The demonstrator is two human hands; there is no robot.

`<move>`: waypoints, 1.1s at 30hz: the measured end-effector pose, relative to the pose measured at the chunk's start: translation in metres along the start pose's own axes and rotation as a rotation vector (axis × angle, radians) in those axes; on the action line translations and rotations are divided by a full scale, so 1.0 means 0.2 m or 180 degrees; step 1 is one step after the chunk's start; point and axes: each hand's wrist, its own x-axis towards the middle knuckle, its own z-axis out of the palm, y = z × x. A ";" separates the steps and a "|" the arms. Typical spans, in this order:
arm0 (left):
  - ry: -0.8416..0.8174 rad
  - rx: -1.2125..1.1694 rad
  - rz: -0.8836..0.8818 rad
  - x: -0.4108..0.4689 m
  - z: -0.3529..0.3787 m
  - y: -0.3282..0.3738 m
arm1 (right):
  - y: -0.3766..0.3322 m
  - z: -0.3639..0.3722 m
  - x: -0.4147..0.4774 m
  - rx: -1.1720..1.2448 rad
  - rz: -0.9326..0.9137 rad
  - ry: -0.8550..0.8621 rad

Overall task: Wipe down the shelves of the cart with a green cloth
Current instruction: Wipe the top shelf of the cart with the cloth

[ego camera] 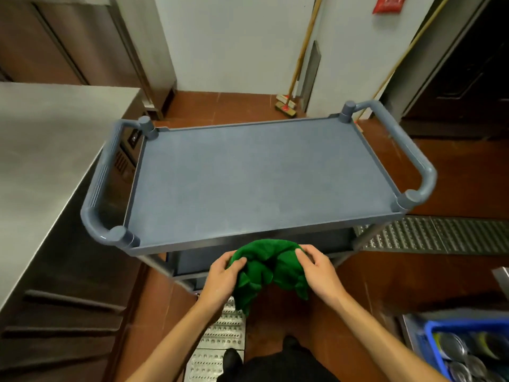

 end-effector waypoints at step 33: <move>-0.0618 0.0571 0.0134 0.72 0.65 0.26 | -0.15 -0.79 0.79 -0.0821 -0.0246 0.1150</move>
